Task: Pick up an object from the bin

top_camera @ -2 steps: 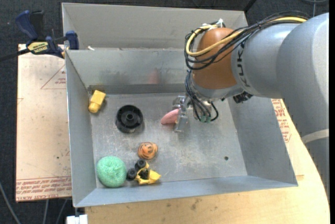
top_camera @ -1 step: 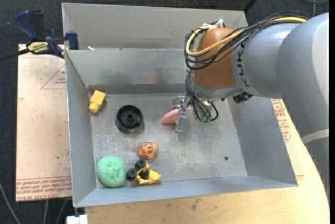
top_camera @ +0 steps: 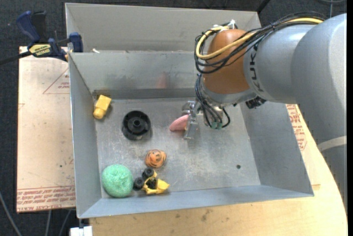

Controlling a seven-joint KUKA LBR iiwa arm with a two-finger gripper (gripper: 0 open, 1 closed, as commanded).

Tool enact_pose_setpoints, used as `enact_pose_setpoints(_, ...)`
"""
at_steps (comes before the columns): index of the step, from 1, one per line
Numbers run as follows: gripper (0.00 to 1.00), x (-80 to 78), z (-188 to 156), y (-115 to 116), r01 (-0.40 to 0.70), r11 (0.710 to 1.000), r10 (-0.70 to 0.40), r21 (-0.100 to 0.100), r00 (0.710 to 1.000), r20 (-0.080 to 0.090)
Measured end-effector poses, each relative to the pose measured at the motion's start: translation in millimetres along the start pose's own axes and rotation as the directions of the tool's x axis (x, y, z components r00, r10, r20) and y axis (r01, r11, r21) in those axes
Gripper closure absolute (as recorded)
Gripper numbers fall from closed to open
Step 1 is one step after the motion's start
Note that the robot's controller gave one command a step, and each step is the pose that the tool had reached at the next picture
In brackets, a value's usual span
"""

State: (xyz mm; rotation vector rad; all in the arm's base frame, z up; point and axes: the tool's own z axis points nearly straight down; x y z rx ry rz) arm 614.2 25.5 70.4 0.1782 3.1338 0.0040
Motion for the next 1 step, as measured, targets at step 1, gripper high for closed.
enact_pose_setpoints(1, 1.00, 0.0, 0.0, 0.0, 0.000, 1.000, 0.000, 0.000, 1.000, 0.000)
